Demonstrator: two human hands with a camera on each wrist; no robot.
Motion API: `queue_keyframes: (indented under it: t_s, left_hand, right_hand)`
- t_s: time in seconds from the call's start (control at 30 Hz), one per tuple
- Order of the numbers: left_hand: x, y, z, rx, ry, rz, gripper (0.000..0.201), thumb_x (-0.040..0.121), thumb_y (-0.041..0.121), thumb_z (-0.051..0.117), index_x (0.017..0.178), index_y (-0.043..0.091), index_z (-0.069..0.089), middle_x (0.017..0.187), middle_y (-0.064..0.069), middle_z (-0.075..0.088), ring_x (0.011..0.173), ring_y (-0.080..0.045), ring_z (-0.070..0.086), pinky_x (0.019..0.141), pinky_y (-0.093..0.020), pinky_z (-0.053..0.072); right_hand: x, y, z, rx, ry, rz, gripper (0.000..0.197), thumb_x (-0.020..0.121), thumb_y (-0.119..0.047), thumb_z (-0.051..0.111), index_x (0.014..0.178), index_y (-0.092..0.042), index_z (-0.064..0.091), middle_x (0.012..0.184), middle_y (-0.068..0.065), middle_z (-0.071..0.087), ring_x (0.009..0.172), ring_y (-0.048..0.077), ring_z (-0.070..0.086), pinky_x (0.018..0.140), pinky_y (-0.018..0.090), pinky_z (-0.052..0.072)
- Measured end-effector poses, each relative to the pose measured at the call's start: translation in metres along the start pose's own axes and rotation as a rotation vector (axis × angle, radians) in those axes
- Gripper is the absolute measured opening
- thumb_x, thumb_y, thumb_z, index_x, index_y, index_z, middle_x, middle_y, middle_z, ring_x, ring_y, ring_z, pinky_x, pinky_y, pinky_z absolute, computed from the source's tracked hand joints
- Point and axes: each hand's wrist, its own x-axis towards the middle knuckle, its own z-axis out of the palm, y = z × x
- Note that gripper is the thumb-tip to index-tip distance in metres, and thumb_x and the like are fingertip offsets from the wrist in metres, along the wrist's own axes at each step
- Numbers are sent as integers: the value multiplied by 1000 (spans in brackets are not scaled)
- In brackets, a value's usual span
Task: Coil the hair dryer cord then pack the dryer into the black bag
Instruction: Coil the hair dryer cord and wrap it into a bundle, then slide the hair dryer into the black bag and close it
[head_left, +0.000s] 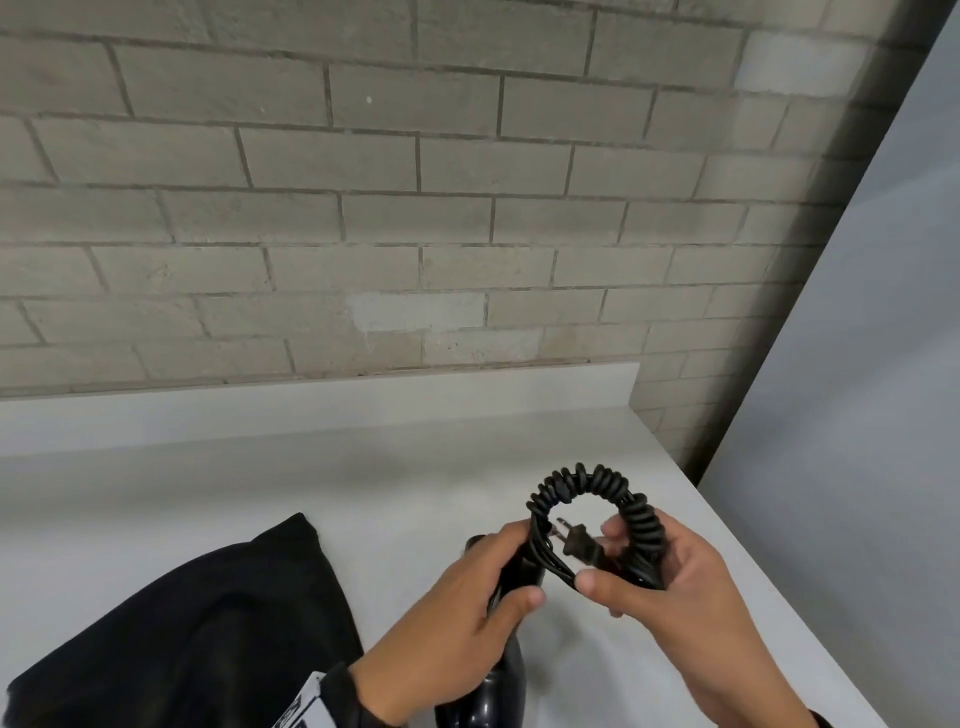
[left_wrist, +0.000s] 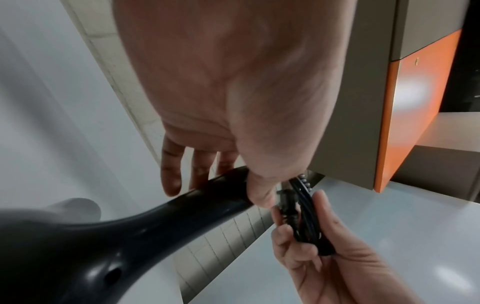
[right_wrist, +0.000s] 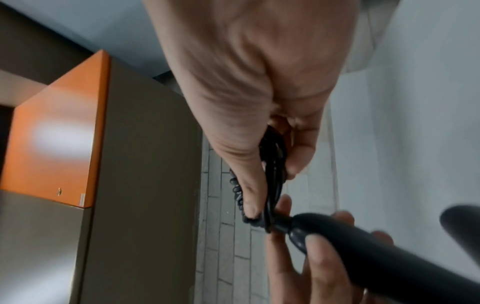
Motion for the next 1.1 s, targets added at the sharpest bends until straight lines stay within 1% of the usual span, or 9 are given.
queue_keyframes:
  t_s: [0.23, 0.37, 0.47, 0.6, 0.7, 0.8, 0.9, 1.0, 1.1]
  left_hand:
    - [11, 10, 13, 190, -75, 22, 45, 102, 36, 44, 139, 57, 27, 109, 15, 52, 99, -10, 54, 94, -30, 45]
    - [13, 9, 18, 256, -125, 20, 51, 102, 36, 46, 143, 57, 24, 112, 16, 51, 103, -12, 55, 98, -30, 43]
    - [12, 10, 20, 262, -169, 52, 54, 101, 36, 49, 143, 58, 23, 118, 16, 52, 106, -11, 55, 100, -30, 42]
    - [10, 10, 21, 364, -197, 133, 50, 101, 34, 49, 141, 55, 30, 127, 19, 49, 109, -8, 52, 100, -27, 38]
    - [6, 7, 24, 447, -184, 261, 40, 100, 31, 51, 134, 50, 40, 131, 18, 46, 115, -2, 45, 101, -26, 35]
    - [2, 1, 24, 471, -184, 397, 34, 99, 27, 55, 125, 48, 49, 134, 11, 50, 124, -3, 43, 104, -30, 36]
    - [-1, -5, 23, 372, -195, 512, 33, 97, 19, 62, 119, 43, 56, 135, 5, 54, 129, -7, 46, 106, -35, 38]
    - [-3, -7, 24, 290, -198, 549, 25, 94, 14, 65, 108, 34, 61, 131, -1, 57, 129, -13, 50, 104, -40, 42]
    - [-7, -12, 28, 306, -209, 605, 19, 97, 13, 62, 108, 26, 70, 131, -4, 59, 131, -17, 50, 103, -41, 44]
  right_hand:
    - [-10, -5, -34, -116, -117, 59, 68, 55, 4, 92, 111, -17, 60, 80, 17, 73, 70, 23, 68, 65, 24, 56]
    - [-18, 1, -48, -26, -157, 180, 96, 37, -34, 100, 116, -4, 55, 89, 26, 70, 73, 35, 68, 64, 35, 57]
    - [-21, 9, -54, 288, -147, 388, 101, 34, -54, 95, 108, 3, 58, 92, 33, 65, 77, 46, 62, 60, 48, 55]
    - [-26, 27, -64, 710, -214, 727, 76, 54, -58, 85, 90, 6, 64, 105, 38, 55, 102, 56, 51, 79, 64, 46]
    - [-36, 40, -54, 929, -195, 848, 75, 78, -60, 60, 86, 14, 60, 91, 28, 46, 111, 58, 43, 88, 66, 39]
    - [-46, 53, -41, 1033, -204, 838, 80, 82, -50, 55, 117, 22, 56, 114, 40, 46, 105, 50, 45, 92, 63, 36]
    - [-51, 51, -24, 990, -208, 707, 85, 86, -43, 59, 139, 18, 33, 138, 43, 35, 115, 49, 49, 101, 58, 30]
    - [-46, 61, -15, 1027, -149, 785, 94, 65, -31, 84, 133, 19, 44, 126, 32, 45, 91, 48, 62, 79, 56, 50]
    - [-44, 55, -1, 1100, -181, 837, 83, 69, -55, 64, 110, 17, 63, 85, 27, 63, 58, 40, 65, 53, 45, 52]
